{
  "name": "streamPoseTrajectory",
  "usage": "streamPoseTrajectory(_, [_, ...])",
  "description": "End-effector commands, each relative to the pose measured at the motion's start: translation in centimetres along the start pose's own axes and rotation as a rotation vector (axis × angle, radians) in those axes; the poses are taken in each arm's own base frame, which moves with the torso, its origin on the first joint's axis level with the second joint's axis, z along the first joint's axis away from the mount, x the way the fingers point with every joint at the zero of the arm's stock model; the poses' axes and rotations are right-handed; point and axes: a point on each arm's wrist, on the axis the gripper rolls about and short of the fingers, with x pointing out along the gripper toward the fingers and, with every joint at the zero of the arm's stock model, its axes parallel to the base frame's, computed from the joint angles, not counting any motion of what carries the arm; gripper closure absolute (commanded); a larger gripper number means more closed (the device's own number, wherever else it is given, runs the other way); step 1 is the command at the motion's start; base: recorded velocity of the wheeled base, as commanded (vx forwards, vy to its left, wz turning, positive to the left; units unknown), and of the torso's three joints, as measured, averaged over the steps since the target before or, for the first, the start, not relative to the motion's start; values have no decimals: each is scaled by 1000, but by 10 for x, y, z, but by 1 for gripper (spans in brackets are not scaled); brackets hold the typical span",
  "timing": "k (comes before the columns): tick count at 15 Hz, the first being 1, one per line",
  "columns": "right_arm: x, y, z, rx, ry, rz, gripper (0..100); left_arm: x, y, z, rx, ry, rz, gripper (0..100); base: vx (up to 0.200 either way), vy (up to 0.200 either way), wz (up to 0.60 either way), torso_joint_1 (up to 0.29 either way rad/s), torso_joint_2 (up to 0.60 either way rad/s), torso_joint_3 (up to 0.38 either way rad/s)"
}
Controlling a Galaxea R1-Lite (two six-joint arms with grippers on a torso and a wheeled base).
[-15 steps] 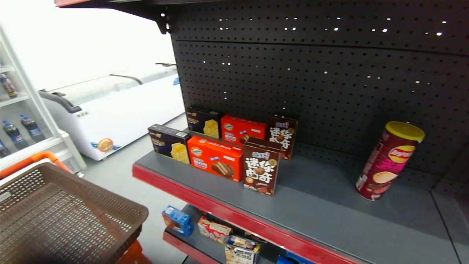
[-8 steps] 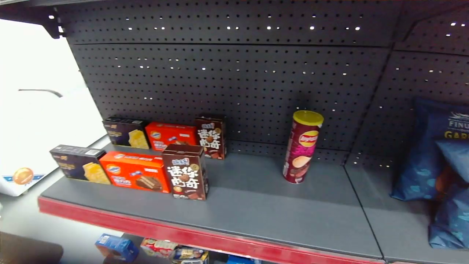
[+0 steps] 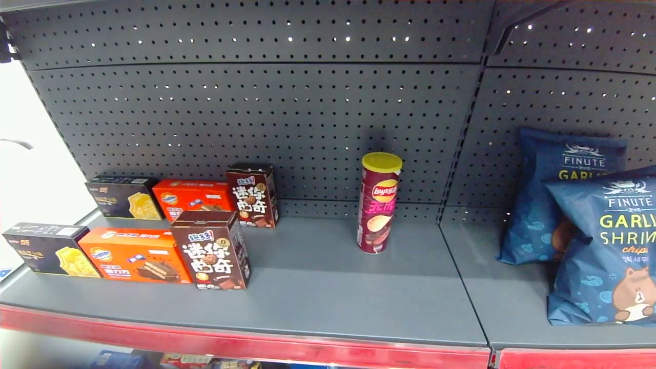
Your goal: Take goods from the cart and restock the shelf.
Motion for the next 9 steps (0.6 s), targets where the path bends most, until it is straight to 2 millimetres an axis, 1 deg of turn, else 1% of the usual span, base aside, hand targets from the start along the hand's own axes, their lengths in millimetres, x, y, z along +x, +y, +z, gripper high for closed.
streamPoseTrajectory(1, [0, 0, 0, 0, 1, 0, 0, -1, 0, 0, 1, -4, 0, 100, 0, 0, 0, 0, 0, 0])
streamPoseTrajectory(7, [0, 0, 0, 0, 6, 3, 0, -1, 0, 0, -13, -4, 16, 100, 0, 0, 0, 0, 0, 0])
streamPoseTrajectory(8, [6, -1, 2, 33, 86, 11, 0, -1, 0, 0, -13, -6, 22, 100, 0, 0, 0, 0, 0, 0])
streamPoseTrajectory(9, [13, -2, 4, 104, 166, -25, 0, -1, 0, 1, -13, -7, 23, 100, 0, 0, 0, 0, 0, 0])
